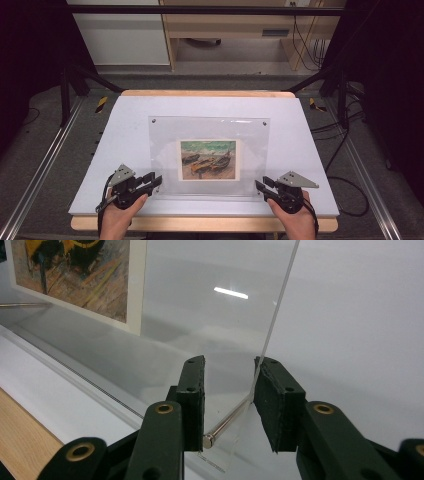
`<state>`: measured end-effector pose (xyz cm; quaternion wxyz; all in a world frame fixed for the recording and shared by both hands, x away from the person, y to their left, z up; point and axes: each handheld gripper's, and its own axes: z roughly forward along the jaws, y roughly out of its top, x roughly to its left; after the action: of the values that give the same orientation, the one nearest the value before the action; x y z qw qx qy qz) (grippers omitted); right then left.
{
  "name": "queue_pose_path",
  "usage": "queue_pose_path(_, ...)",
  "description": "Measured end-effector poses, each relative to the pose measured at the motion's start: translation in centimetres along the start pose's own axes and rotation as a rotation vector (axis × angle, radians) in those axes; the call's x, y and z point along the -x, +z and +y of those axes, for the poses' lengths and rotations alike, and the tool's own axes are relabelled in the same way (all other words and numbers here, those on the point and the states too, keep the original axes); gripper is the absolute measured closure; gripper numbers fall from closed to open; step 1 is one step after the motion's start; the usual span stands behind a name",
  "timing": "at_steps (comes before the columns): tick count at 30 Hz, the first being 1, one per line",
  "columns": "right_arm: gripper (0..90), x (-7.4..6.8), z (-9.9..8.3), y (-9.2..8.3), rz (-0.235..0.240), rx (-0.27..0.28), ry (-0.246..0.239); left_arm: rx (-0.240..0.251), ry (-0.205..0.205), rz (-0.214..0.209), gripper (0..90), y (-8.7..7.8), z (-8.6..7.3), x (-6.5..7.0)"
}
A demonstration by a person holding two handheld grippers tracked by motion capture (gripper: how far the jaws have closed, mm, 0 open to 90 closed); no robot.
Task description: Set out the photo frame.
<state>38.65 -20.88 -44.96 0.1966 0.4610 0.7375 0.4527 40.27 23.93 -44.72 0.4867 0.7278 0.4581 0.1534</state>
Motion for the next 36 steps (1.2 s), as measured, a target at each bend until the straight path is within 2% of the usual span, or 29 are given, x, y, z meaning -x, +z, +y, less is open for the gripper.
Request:
queue_pose_path(29, 66.0, -0.54, -0.40, -0.40, -0.018, -0.025, -0.040, -0.022, 0.022, 0.004, 64.6, -0.46, -0.41, 0.38)
queue_pose_path(36, 65.8, -0.80, -0.60, -0.55, -0.016, -0.036, -0.031, -0.036, 0.031, 0.007, 64.3, -0.62, -0.59, 0.60)
